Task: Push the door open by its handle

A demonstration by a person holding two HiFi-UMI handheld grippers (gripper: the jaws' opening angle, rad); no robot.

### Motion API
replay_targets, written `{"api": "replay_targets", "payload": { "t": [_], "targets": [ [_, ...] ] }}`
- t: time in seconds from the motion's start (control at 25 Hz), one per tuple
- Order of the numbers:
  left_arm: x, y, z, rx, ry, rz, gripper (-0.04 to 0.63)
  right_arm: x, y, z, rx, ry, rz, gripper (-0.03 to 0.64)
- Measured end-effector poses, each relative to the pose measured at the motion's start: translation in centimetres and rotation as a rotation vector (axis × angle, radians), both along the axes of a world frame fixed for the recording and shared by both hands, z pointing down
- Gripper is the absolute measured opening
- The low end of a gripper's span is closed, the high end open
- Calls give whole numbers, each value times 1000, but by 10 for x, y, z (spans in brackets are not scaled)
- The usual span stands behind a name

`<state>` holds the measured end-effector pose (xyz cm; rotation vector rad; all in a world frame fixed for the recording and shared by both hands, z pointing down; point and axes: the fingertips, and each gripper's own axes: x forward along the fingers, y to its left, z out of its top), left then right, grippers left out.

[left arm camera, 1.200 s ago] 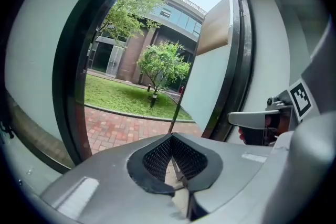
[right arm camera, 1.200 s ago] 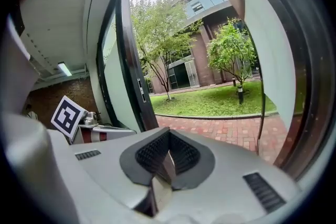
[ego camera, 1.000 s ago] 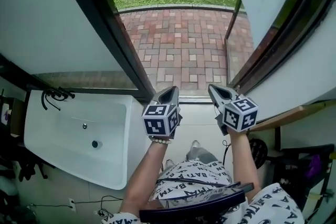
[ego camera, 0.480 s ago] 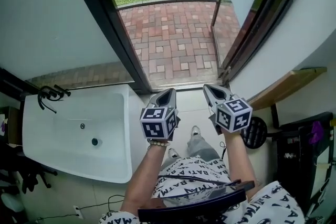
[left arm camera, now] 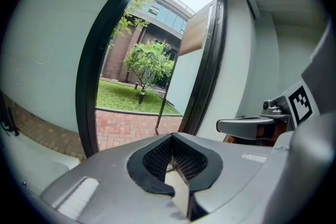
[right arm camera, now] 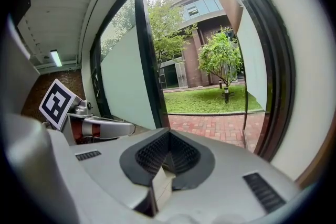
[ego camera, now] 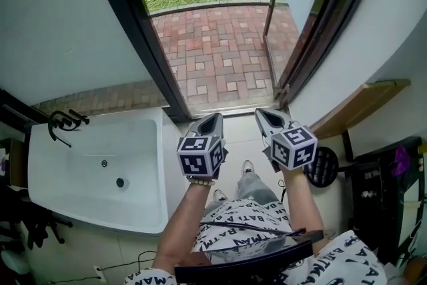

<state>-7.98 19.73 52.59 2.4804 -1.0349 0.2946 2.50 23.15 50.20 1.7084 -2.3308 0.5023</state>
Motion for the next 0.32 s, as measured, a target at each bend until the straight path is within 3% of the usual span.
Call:
{"api": "replay_targets", "payload": {
  "t": [0.32],
  "targets": [
    [6, -6, 0, 1, -4, -8, -13, 4, -7, 0, 1, 18, -14, 12]
  ]
}}
